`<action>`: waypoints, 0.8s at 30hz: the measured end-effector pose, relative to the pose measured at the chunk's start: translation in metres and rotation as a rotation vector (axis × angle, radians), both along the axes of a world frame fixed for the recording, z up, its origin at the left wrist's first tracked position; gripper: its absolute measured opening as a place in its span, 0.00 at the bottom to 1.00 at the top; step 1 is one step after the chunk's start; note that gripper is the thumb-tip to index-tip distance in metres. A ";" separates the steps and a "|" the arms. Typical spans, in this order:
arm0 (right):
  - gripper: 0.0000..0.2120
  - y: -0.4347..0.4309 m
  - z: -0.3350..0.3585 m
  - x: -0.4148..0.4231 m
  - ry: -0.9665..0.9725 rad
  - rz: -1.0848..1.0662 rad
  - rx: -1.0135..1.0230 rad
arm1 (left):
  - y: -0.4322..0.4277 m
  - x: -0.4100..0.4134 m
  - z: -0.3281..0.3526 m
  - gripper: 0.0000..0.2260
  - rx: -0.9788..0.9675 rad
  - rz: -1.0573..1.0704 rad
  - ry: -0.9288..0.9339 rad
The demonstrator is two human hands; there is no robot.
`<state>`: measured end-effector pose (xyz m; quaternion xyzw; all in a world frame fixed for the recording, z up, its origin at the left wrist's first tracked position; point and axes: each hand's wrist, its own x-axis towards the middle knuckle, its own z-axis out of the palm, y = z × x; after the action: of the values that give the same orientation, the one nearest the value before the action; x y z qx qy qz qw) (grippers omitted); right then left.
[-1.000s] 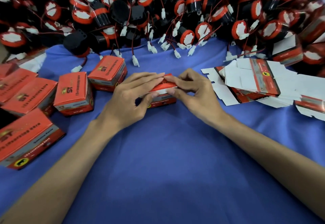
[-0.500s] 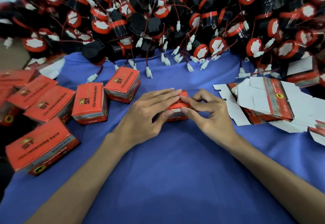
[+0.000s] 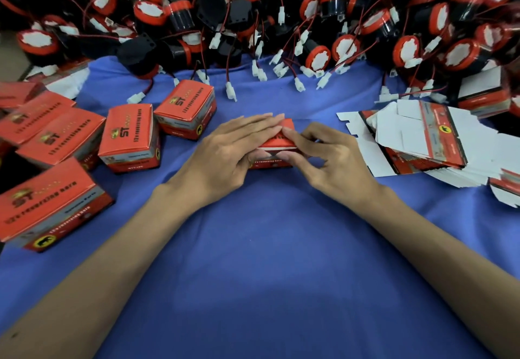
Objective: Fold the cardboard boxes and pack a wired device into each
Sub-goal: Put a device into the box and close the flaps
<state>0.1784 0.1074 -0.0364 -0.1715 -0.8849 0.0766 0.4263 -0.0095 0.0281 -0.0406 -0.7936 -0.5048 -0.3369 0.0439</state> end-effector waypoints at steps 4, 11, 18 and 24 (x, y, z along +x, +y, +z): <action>0.14 0.001 -0.002 0.001 0.001 -0.002 0.027 | -0.003 0.001 0.000 0.18 -0.031 0.016 -0.008; 0.12 0.002 -0.004 0.001 0.030 -0.022 0.095 | -0.003 0.003 -0.001 0.14 0.099 0.035 0.013; 0.09 0.001 -0.006 0.001 0.067 -0.031 0.133 | -0.004 0.005 -0.001 0.15 0.040 0.053 -0.034; 0.10 0.001 -0.005 0.002 0.055 -0.045 0.129 | -0.002 0.005 -0.001 0.16 0.054 0.030 0.030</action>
<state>0.1805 0.1084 -0.0415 -0.1614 -0.8718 0.0145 0.4623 -0.0042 0.0261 -0.0413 -0.7895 -0.5066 -0.3376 0.0779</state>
